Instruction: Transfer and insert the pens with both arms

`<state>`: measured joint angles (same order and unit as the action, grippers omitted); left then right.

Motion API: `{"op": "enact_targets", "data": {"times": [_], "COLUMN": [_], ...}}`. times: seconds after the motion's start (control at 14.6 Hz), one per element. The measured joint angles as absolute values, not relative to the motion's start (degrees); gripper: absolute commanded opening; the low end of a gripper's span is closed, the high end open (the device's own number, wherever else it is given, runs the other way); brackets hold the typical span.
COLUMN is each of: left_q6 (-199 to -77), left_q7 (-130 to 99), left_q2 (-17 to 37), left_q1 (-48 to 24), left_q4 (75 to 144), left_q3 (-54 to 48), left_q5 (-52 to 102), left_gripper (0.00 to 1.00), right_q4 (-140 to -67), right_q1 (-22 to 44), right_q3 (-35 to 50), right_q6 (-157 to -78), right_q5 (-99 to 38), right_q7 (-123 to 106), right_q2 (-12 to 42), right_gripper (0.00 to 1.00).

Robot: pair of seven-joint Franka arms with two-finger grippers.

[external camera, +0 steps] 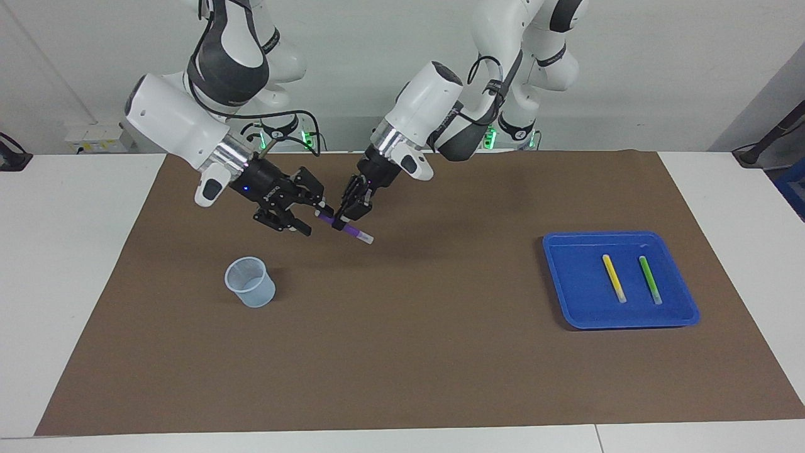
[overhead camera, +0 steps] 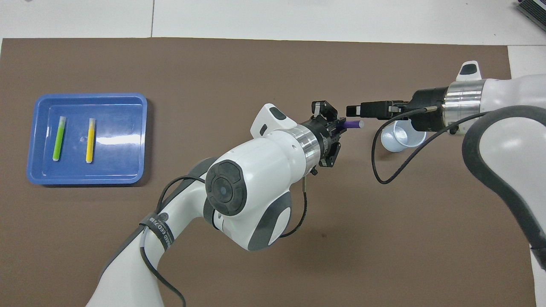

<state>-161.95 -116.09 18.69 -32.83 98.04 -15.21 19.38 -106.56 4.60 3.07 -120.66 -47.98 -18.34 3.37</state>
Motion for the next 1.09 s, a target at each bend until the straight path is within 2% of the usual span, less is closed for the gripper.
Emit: {"op": "enact_targets", "data": {"times": [0.41,1.09], "left_q6": [-162.4,-164.4], "left_q7": [-116.1,-116.2], "left_q2": [18.9,20.9], "left_q1": [-32.9,-32.9], "left_q4": [98.0,96.6], "left_q3": [-15.2,-15.2], "left_q5": [19.4,19.4], "left_gripper": [0.0,0.0], "right_q4": [-106.7,-106.8], "right_q1": [4.7,4.8], "right_q3": [3.1,3.1], "right_q6": [-120.7,-120.2], "right_q5": [-47.4,-46.1], "right_q7": [-18.3,-18.3], "right_q2": [3.4,3.4], "right_gripper": [0.54,0.36]}}
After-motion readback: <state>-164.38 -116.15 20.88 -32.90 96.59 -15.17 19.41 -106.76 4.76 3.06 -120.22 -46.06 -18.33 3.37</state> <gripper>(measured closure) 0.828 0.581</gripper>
